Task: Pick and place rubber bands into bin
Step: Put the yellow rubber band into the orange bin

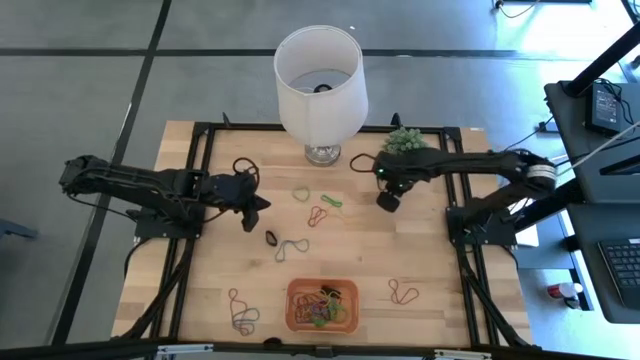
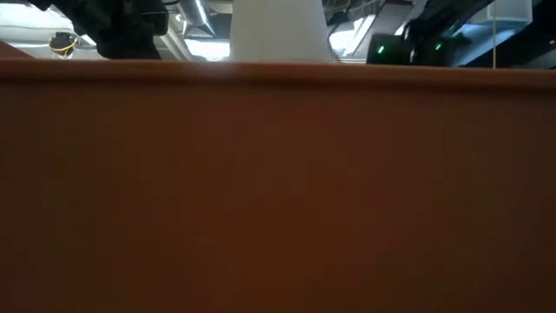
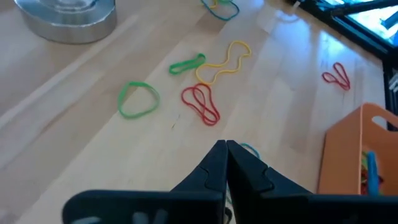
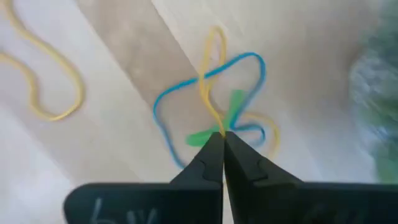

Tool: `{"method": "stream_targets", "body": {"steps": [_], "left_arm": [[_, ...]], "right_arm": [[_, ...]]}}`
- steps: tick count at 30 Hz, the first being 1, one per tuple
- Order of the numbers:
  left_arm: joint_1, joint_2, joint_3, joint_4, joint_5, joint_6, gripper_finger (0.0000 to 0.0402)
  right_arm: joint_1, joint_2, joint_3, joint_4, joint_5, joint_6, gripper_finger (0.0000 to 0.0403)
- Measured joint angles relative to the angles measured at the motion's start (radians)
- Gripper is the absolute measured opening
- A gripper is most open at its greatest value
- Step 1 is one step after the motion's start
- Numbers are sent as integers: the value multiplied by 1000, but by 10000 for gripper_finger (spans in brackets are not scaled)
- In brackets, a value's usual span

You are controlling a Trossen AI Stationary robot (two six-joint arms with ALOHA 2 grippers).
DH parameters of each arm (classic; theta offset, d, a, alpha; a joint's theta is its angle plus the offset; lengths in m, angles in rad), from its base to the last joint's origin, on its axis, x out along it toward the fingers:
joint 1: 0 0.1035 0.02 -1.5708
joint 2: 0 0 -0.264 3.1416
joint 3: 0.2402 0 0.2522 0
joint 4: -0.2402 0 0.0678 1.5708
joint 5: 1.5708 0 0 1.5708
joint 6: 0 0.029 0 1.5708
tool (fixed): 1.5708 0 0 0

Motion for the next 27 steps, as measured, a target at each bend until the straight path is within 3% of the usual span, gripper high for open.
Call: {"method": "stream_targets", "body": {"steps": [13,20,27], "left_arm": [[0,0,0,0,0,9,5],[0,0,0,0,6,42,1],[0,0,0,-1,35,99,4]], "right_arm": [[127,-327,0,-86,82,220,2],[216,-364,1,-79,212,347,1],[285,-352,1,12,221,442,1]]}}
